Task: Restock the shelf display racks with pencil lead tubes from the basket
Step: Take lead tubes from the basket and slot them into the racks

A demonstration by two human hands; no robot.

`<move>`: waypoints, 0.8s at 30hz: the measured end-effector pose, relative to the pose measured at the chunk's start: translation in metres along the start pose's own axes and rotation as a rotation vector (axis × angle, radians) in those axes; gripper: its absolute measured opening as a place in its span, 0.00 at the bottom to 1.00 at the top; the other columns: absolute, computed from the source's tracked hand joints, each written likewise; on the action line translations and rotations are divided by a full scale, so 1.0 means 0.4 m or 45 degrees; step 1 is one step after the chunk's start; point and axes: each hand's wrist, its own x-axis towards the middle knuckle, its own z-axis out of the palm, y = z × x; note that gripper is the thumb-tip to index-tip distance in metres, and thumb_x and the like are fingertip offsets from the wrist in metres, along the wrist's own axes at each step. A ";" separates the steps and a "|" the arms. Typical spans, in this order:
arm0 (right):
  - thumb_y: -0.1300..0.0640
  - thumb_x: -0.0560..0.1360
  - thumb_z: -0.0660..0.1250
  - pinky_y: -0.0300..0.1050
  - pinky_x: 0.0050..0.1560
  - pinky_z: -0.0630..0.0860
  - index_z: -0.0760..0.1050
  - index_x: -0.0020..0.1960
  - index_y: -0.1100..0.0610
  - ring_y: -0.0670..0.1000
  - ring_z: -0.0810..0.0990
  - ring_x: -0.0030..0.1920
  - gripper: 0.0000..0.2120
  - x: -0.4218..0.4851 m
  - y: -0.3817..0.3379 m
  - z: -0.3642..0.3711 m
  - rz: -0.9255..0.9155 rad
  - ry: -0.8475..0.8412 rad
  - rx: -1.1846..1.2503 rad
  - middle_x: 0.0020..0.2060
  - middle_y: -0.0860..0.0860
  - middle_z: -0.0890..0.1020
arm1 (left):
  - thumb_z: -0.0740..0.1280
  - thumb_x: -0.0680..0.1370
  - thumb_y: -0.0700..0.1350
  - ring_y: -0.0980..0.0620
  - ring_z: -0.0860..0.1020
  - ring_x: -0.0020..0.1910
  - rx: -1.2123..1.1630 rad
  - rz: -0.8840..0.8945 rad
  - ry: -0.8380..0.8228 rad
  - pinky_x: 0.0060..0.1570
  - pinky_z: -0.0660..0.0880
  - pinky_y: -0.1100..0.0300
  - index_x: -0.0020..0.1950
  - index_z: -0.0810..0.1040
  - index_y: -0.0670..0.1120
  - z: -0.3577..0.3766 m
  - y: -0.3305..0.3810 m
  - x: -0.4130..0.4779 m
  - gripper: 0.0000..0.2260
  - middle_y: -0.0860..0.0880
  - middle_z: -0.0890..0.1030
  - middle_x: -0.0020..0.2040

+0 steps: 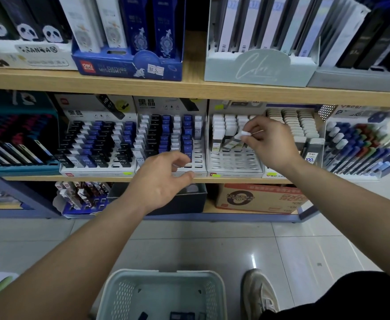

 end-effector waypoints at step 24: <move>0.54 0.79 0.65 0.55 0.46 0.80 0.76 0.68 0.52 0.60 0.77 0.59 0.18 0.003 0.001 0.053 -0.289 -0.091 -0.735 0.60 0.54 0.76 | 0.70 0.78 0.50 0.58 0.78 0.53 -0.014 0.002 -0.044 0.58 0.77 0.55 0.64 0.78 0.53 -0.023 -0.030 -0.028 0.14 0.58 0.78 0.56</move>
